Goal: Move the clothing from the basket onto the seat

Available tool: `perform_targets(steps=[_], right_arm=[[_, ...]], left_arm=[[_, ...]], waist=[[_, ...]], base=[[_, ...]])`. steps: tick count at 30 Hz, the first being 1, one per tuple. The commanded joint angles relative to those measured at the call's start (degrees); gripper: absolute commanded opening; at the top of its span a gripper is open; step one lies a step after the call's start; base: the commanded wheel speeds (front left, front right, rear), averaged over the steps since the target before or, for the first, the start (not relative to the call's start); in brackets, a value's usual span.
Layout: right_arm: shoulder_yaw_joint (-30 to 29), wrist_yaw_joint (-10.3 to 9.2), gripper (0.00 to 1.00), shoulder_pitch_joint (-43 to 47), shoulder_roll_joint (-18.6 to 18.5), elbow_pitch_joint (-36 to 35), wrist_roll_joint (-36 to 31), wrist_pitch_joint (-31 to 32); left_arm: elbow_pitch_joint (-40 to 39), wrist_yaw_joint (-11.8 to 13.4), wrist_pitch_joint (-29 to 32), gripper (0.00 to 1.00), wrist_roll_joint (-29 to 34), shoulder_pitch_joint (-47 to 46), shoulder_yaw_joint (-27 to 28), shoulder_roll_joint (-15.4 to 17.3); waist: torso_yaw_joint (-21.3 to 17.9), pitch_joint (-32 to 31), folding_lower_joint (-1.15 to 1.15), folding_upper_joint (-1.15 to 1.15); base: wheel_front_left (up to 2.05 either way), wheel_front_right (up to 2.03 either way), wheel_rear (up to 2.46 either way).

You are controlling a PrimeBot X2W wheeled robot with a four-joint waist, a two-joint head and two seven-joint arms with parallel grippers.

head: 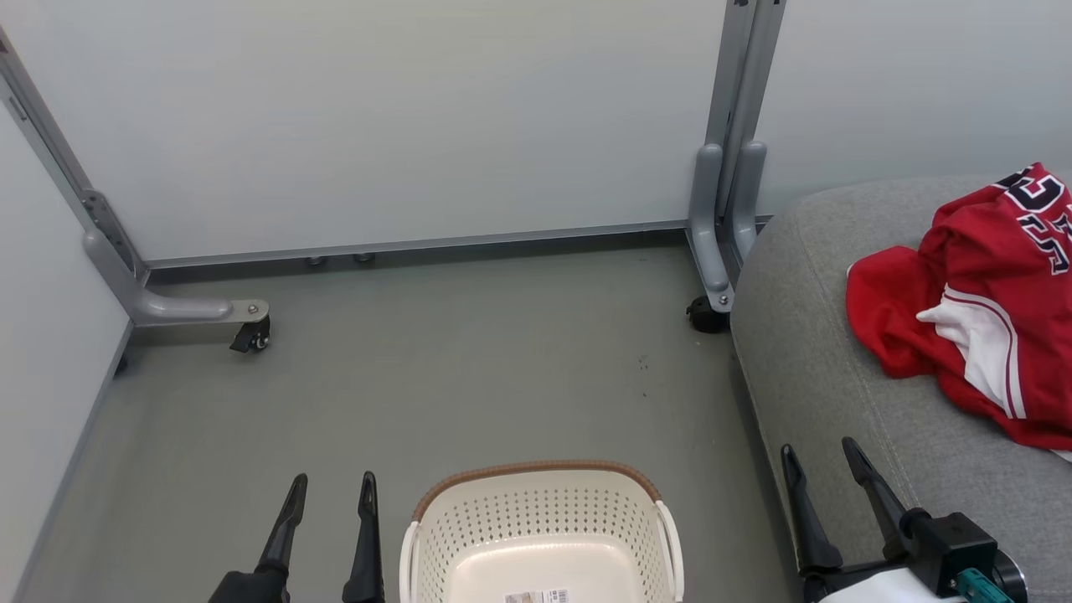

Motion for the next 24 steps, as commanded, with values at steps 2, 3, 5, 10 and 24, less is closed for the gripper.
perform_targets(steps=[2, 3, 5, 10, 24], right_arm=[[0.0, -0.08, 1.0, 0.9, -0.1, 0.1, -0.2, -0.2], [0.1, -0.08, 1.0, 0.8, -0.1, 0.2, -0.1, -0.2], [0.2, -0.08, 1.0, 0.6, -0.1, 0.2, 0.0, -0.2], [0.1, -0.08, 1.0, 0.5, 0.0, 0.3, 0.3, -0.2], [0.5, 0.0, 0.0, -0.1, 0.3, 2.5, 2.2, 0.4]], left_arm=[[0.1, -0.2, 0.0, 1.0, 0.2, 0.1, 0.3, 0.1], [0.1, -0.2, 0.0, 1.0, 0.2, 0.1, 0.4, 0.1], [0.2, -0.3, 0.0, 1.0, 0.3, 0.0, 0.6, 0.1], [0.7, -0.5, 0.0, 1.0, 0.4, 0.0, 0.5, 0.1], [3.4, -0.3, 0.3, 0.0, -1.5, -0.1, 0.1, 0.0]], waist=[[-0.1, 0.2, 0.01, 0.0], [-0.1, 0.2, 0.01, 0.0], [-0.2, 0.3, 0.01, 0.0], [-0.4, 0.4, 0.01, 0.0], [-0.6, 0.7, 0.01, 0.0]], base=[[0.0, 0.0, 0.0], [0.0, 0.0, 0.0], [0.0, 0.0, 0.0], [0.0, 0.0, 0.0], [0.0, 0.0, 0.0]])
